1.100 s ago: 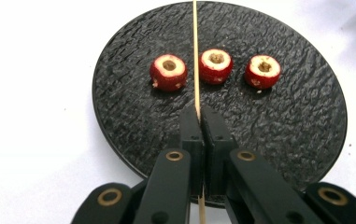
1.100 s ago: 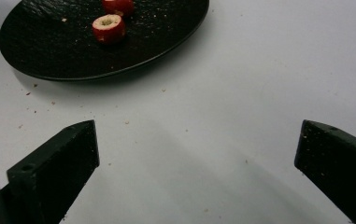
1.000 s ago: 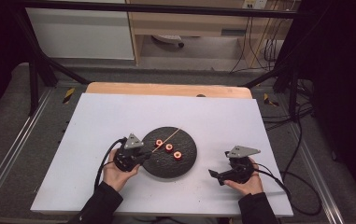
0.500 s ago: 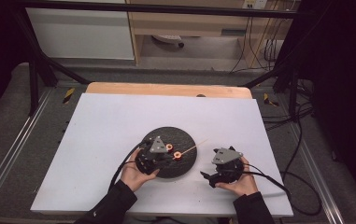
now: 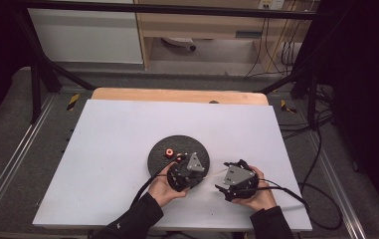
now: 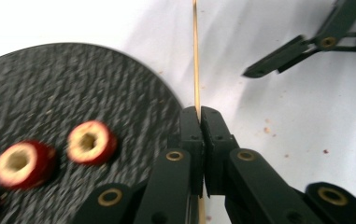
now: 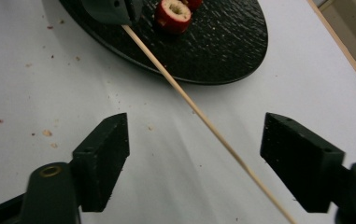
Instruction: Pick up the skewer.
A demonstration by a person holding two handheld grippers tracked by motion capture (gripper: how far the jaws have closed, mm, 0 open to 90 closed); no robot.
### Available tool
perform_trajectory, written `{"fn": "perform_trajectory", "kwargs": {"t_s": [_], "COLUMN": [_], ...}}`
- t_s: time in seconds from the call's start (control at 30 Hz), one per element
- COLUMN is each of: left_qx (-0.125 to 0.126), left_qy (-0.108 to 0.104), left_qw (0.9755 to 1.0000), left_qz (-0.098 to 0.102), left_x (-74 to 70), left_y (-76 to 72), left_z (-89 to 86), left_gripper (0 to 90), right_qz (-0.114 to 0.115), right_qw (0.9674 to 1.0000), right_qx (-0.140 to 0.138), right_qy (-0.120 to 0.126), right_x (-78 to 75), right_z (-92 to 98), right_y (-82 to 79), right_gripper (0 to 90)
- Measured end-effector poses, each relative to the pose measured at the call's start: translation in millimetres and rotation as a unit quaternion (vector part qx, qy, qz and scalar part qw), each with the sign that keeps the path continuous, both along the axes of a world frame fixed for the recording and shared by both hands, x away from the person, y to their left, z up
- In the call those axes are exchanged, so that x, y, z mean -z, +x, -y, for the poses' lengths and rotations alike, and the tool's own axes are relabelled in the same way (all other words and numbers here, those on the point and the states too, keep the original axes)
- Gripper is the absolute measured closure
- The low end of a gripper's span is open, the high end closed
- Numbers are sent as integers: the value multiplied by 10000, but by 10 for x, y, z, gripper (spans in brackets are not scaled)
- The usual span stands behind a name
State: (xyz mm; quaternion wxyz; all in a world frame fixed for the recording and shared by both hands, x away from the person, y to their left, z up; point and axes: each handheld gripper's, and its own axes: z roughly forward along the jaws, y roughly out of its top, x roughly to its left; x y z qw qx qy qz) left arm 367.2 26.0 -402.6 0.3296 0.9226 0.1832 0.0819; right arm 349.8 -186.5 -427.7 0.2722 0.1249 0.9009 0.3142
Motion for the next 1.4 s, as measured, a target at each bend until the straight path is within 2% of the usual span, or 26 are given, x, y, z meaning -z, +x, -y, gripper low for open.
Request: {"fn": "perform_trajectory", "kwargs": {"t_s": [0.13,0.27,0.4,0.43,0.53,0.6,0.63,0.7,0.83,1.2,1.4], "left_qx": [132,201,253,259,297,305,310,301,287,254,262], "left_qy": [106,136,141,134,133,122,113,107,70,50,35], "left_qw": [9999,9997,9996,9996,9995,9995,9995,9995,9996,9997,9996], "left_qz": [14,5,-18,-8,-15,-5,-8,3,-17,-50,-56], "left_x": [19,27,28,26,15,10,7,5,10,35,38], "left_y": [-21,-24,-25,-28,-36,-45,-49,-52,-52,-42,-40], "left_z": [88,113,113,112,104,95,88,75,46,-8,-7], "left_gripper": [883,883,883,883,883,883,884,883,883,883,883], "right_qz": [148,330,459,618,745,725,810,798,920,1194,1221], "right_qw": [9994,9969,9916,9888,9837,9825,9798,9791,9729,9614,9590], "right_qx": [-249,-547,-906,-956,-1168,-1228,-1294,-1309,-1499,-1706,-1754], "right_qy": [-194,-468,-803,-966,-1150,-1199,-1294,-1338,-1500,-1800,-1863], "right_x": [28,38,57,58,65,68,64,68,65,58,61], "right_z": [-9,-2,-11,-17,-44,-58,-59,-64,-74,-86,-87], "right_y": [-7,-22,-24,-14,-7,-9,4,-7,-8,-18,-22], "right_gripper": [329,436,514,532,597,642,662,693,750,838,870]}}
